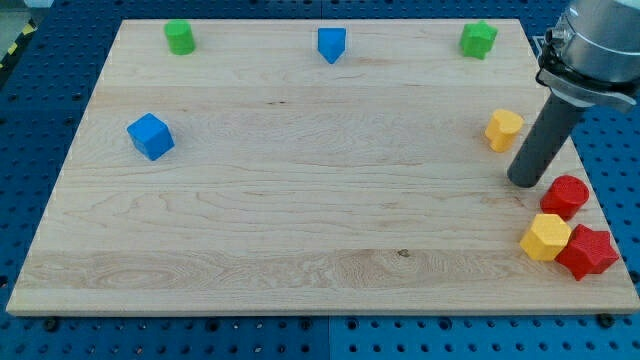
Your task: Push the red circle above the red star
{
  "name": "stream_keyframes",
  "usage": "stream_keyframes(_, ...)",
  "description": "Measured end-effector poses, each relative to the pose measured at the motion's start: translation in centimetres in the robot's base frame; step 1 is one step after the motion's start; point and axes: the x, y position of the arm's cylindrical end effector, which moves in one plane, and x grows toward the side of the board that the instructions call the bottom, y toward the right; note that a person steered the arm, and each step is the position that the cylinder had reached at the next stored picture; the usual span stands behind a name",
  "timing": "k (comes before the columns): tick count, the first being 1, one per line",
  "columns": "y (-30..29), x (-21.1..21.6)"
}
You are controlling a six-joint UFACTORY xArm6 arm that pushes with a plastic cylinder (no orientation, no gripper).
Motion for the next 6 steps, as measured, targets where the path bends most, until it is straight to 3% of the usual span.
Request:
stream_keyframes(2,4.4,-0.9)
stream_keyframes(3,5.5,1.6)
stream_keyframes(4,5.6,3.0)
stream_keyframes(6,2.1,1.4)
